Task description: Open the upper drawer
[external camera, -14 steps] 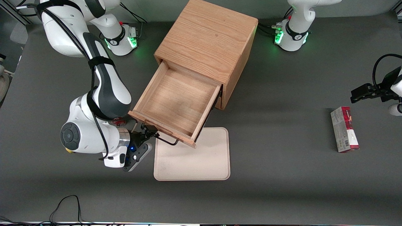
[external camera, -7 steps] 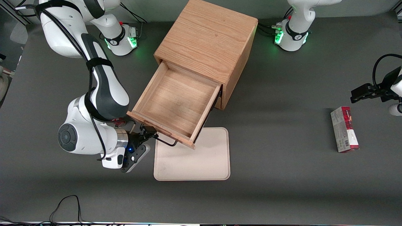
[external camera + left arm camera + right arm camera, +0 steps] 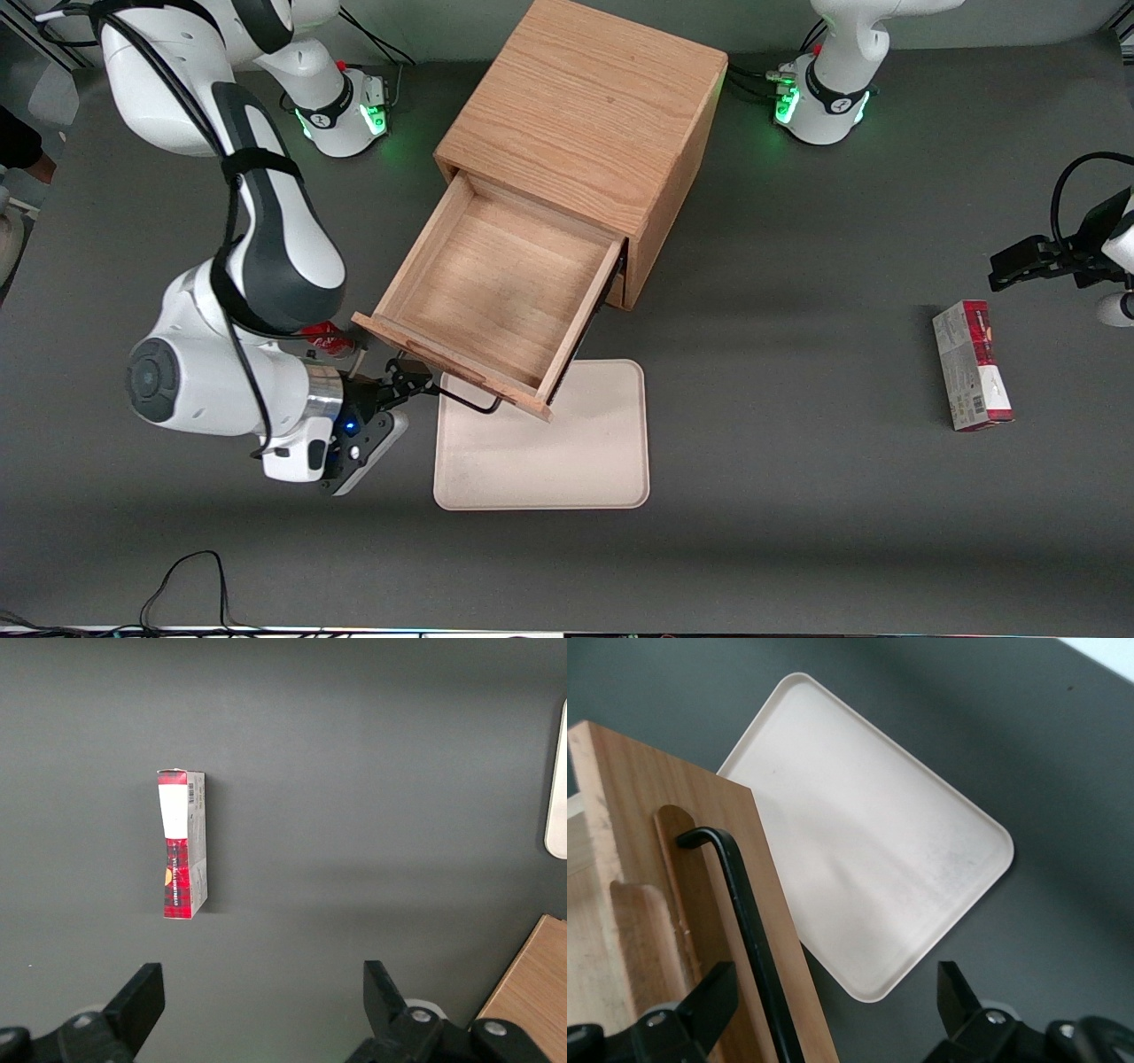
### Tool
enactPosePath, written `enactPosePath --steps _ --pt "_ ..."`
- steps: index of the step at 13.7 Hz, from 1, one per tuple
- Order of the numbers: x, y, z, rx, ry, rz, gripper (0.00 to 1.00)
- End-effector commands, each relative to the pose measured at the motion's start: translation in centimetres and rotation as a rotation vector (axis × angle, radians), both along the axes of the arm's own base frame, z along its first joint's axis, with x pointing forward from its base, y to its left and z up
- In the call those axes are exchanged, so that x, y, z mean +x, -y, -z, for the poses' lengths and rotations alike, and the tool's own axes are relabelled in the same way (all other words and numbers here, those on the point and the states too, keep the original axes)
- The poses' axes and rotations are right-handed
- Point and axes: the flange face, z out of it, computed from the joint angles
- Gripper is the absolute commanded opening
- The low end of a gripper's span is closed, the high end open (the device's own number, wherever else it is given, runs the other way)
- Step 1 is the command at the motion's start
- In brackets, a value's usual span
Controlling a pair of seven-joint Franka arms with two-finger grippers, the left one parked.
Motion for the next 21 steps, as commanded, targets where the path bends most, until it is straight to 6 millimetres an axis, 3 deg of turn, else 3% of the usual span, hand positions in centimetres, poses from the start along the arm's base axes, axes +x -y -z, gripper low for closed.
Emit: enactPosePath --steps 1,5,7,8,9,13,16,19,21 --pt "0.0 -0.2 -0.9 0.026 -0.016 0.015 1.0" --pt "-1.0 0.8 -2.7 0.003 -0.091 -0.022 0.99" --pt "-1.7 2.5 -5.5 -0.015 -0.082 -0.021 0.99" --pt "-1.7 3.4 -5.9 -0.044 -0.082 -0.016 1.0" --pt "-2.6 3.7 -7.4 -0.071 -0.076 -0.024 1.0" --pt "-9.6 7.4 -11.1 -0.222 -0.123 -0.032 1.0" --pt "-13.3 13.2 -13.0 -0.264 -0.134 0.054 1.0" --pt "-16.2 15.5 -13.8 -0.358 -0.182 0.321 1.0" --pt "-16.2 16.3 -13.6 -0.427 -0.188 0.383 1.0"
